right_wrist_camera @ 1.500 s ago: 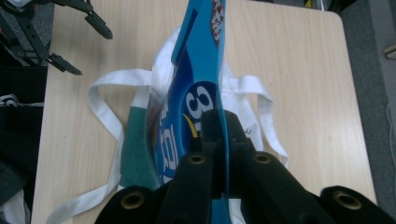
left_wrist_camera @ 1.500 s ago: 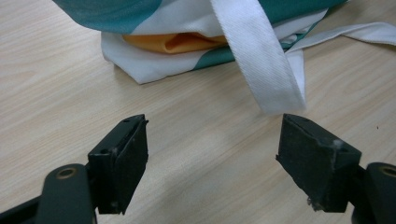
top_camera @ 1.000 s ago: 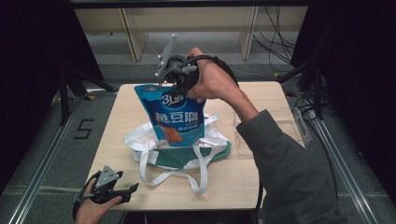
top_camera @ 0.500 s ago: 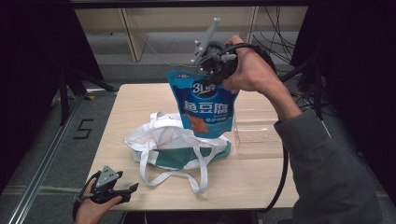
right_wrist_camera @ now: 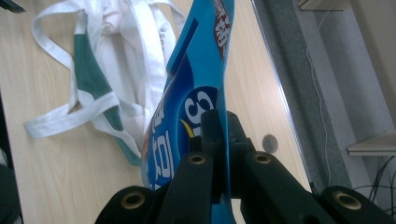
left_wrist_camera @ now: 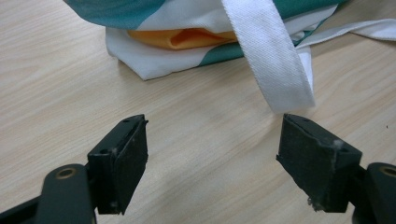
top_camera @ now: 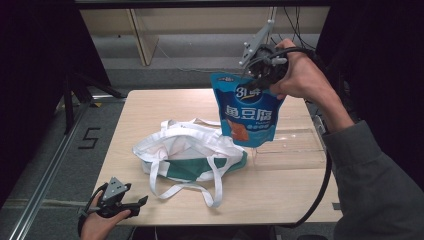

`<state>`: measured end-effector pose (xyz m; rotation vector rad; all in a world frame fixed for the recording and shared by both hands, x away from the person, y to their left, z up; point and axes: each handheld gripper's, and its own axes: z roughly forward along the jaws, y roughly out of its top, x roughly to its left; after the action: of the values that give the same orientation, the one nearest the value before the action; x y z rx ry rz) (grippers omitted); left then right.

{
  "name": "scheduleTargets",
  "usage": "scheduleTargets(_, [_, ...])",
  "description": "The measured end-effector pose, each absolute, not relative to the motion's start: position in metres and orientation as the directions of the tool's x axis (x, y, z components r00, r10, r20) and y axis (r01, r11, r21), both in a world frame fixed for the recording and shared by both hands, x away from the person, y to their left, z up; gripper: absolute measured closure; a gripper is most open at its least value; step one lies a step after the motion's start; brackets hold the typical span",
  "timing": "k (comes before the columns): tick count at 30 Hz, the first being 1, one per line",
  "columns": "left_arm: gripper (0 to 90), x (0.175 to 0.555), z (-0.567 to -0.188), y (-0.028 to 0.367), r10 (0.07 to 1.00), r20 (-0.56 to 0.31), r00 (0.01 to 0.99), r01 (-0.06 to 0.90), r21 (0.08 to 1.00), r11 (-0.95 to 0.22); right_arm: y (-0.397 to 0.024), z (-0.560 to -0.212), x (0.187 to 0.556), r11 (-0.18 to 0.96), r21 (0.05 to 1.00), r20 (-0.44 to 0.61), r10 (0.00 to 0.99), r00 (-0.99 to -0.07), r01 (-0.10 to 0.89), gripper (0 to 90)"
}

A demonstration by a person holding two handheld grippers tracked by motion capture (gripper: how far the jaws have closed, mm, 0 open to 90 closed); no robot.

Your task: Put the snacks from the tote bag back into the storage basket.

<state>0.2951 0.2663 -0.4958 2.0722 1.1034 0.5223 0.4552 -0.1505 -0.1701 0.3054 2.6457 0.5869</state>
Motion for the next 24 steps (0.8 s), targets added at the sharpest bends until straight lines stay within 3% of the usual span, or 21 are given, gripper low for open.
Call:
scheduleTargets(8, [23.0, 0.296, -0.495, 0.269, 0.827, 0.045, 0.561, 0.541, 0.736, -0.407, -0.181, -0.173, 0.46, 0.879, 0.449, -0.344, 0.333, -0.878, 0.157, 90.0])
scheduleTargets(11, [22.9, 0.296, -0.497, 0.266, 0.847, 0.012, 0.531, 0.547, 0.759, -0.353, -0.191, -0.174, 0.461, 0.875, 0.453, -0.343, 0.347, -0.873, 0.17, 90.0])
scheduleTargets(17, [22.8, 0.297, -0.495, 0.269, 0.825, 0.042, 0.564, 0.54, 0.737, -0.406, -0.212, -0.179, 0.467, 0.865, 0.458, -0.341, 0.385, -0.857, 0.206, 90.0])
scheduleTargets(24, [22.8, 0.297, -0.498, 0.266, 0.844, 0.014, 0.536, 0.543, 0.76, -0.358, -0.231, -0.185, 0.472, 0.863, 0.454, -0.355, 0.402, -0.844, 0.22, 90.0])
